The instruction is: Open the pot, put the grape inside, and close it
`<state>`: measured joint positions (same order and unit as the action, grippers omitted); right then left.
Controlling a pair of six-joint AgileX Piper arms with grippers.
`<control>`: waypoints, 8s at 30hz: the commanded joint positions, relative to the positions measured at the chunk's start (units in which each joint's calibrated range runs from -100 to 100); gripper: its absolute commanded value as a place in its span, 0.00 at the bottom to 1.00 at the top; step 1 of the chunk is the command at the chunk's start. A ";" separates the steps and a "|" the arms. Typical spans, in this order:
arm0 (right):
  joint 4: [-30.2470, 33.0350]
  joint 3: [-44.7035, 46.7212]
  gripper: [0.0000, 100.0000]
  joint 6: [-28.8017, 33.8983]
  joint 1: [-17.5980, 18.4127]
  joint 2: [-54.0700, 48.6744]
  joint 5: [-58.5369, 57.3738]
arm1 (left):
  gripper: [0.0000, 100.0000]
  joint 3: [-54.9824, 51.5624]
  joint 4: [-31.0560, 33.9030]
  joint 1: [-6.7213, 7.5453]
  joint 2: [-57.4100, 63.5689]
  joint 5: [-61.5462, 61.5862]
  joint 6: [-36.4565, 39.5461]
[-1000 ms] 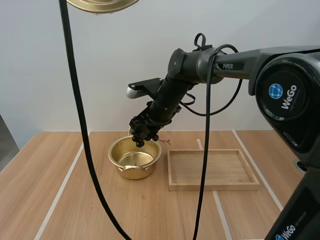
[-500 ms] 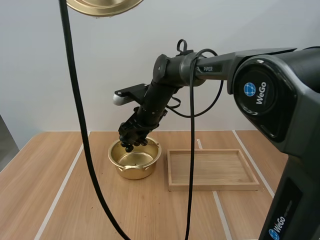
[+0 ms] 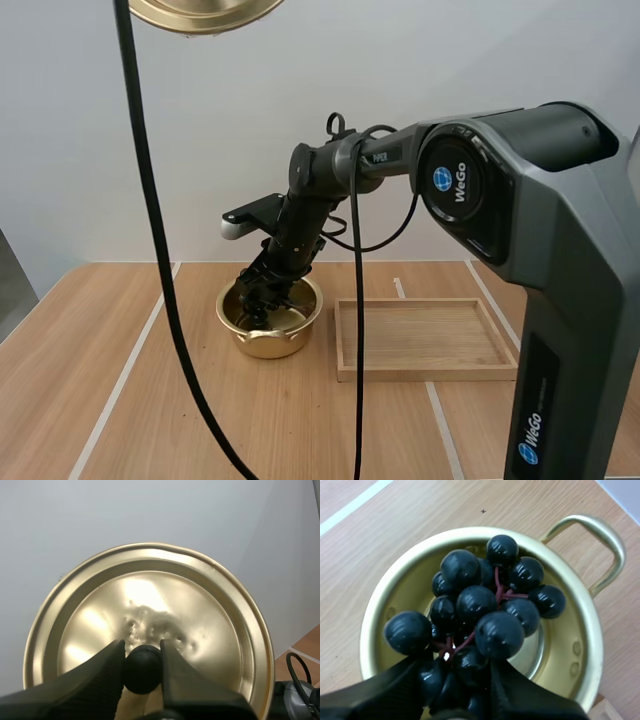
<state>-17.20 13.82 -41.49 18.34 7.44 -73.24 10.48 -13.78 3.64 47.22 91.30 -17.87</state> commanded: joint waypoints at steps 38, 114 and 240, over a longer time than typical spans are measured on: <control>2.53 -0.41 0.00 1.21 0.01 11.05 3.70 | 0.00 0.47 0.95 0.19 0.44 1.37 0.59; 13.22 -0.24 1.00 9.04 -12.95 -30.59 -9.77 | 0.00 -0.28 0.83 0.19 -2.80 2.94 1.96; 6.67 17.39 0.00 10.99 -23.65 -52.42 0.66 | 0.00 -58.33 -14.30 0.19 -42.30 -53.39 -15.40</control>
<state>-10.23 31.09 -30.02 -5.05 -44.13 -73.73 -47.43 -28.49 3.64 5.92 35.81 -32.88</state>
